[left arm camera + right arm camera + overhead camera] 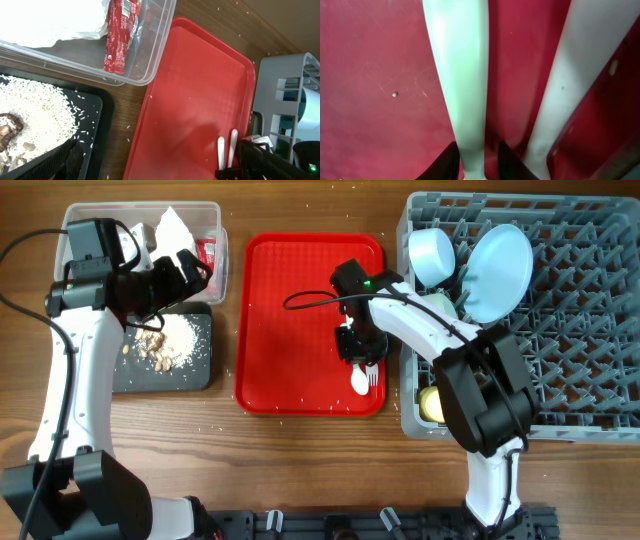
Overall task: Sort waste into correct bins and load items into the dishwasher rack
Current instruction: 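Carry the white spoon into the rack and release it, then reach the right gripper to the white fork and grasp it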
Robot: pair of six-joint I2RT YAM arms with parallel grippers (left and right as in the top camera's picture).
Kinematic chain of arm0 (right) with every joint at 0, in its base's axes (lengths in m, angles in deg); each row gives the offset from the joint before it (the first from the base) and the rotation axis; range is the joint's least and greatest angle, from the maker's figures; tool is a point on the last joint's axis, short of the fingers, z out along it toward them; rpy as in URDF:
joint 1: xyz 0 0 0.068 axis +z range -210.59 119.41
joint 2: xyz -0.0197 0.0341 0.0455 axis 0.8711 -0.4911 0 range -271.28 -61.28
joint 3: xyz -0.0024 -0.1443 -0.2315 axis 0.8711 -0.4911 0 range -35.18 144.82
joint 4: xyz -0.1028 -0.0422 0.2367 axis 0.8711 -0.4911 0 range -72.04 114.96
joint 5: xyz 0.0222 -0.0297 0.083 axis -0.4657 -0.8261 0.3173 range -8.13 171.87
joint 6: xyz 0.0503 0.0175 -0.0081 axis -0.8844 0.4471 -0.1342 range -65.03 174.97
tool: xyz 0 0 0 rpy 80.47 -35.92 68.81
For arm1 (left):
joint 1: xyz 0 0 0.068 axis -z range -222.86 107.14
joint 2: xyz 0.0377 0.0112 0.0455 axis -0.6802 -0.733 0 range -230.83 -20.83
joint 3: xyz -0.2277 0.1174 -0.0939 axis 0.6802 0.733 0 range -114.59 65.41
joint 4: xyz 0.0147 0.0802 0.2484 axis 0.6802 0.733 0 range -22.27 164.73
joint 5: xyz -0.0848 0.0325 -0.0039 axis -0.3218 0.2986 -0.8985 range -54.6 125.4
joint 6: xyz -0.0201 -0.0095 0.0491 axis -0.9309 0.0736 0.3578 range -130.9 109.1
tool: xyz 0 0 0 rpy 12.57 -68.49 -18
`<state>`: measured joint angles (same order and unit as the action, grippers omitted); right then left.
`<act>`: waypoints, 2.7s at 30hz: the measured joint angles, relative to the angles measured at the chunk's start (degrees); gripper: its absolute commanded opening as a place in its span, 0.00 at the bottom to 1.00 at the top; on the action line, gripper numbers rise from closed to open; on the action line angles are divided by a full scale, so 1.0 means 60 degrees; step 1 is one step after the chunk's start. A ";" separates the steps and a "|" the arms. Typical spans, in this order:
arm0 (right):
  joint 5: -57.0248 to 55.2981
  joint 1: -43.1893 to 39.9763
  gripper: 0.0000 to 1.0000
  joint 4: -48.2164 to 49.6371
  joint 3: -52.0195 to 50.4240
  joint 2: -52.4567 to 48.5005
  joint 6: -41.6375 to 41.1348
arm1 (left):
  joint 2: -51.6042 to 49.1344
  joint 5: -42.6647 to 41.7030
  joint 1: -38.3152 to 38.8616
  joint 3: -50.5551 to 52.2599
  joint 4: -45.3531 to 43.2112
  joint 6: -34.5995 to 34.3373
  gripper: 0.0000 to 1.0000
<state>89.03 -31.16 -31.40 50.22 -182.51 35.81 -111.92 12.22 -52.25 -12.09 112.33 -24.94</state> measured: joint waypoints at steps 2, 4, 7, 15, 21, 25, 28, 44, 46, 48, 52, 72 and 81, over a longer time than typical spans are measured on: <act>-0.0004 0.0000 0.04 -0.0004 -0.0011 -0.0004 0.0044 | 0.0000 0.0000 0.0000 0.0000 0.0000 0.0004 1.00; 0.0000 0.0000 0.04 -0.0004 -0.0015 -0.0004 0.0098 | 0.0000 0.0000 0.0000 0.0000 0.0000 0.0004 1.00; 0.0000 0.0000 0.04 -0.0007 -0.0015 -0.0004 0.0098 | 0.0000 0.0000 0.0000 0.0000 0.0000 0.0004 1.00; -0.0029 0.0000 0.04 -0.0918 0.0780 -0.0109 0.0364 | 0.0000 0.0004 0.0000 0.0000 -0.0004 0.0000 1.00; -0.0062 0.0000 0.04 -0.1446 0.1741 0.0976 0.0725 | 0.0000 0.0000 0.0000 0.0000 0.0000 0.0000 1.00; -0.0171 -0.0193 0.04 -0.1829 0.1803 0.2911 0.0747 | 0.0000 0.0000 0.0000 0.0000 0.0000 0.0004 1.00; -0.0678 -0.0951 0.04 -0.2623 0.1876 0.4543 0.0696 | 0.0000 0.0000 0.0000 0.0000 0.0000 0.0004 1.00; -0.3530 -0.3381 0.05 -0.3202 -0.1942 0.6677 0.0211 | 0.0000 0.0004 0.0000 0.0000 0.0000 0.0000 1.00; -0.3843 -0.3442 0.04 -0.2903 -0.2433 0.6666 0.0164 | 0.0000 0.0000 0.0000 0.0000 0.0000 0.0000 1.00; -0.4167 -0.3461 0.05 -0.2532 -0.2772 0.6666 0.0215 | 0.0000 0.0000 0.0000 0.0000 0.0000 0.0004 1.00; -0.4426 -0.3461 0.12 -0.2014 -0.3151 0.6666 0.0550 | 0.0004 0.0000 0.0000 0.0000 0.0000 0.0004 1.00; -0.2703 -0.3464 0.37 -0.1916 -0.1963 0.6615 0.0994 | 0.0000 0.0004 0.0000 0.0000 0.0000 0.0000 1.00; 0.0943 -0.2251 0.43 0.0197 -0.0142 0.6506 0.0481 | 0.0000 0.0004 0.0000 0.0000 0.0000 0.0004 1.00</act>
<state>94.69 -44.66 -30.22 49.37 -143.47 38.70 -111.92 12.24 -52.25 -12.09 112.33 -24.92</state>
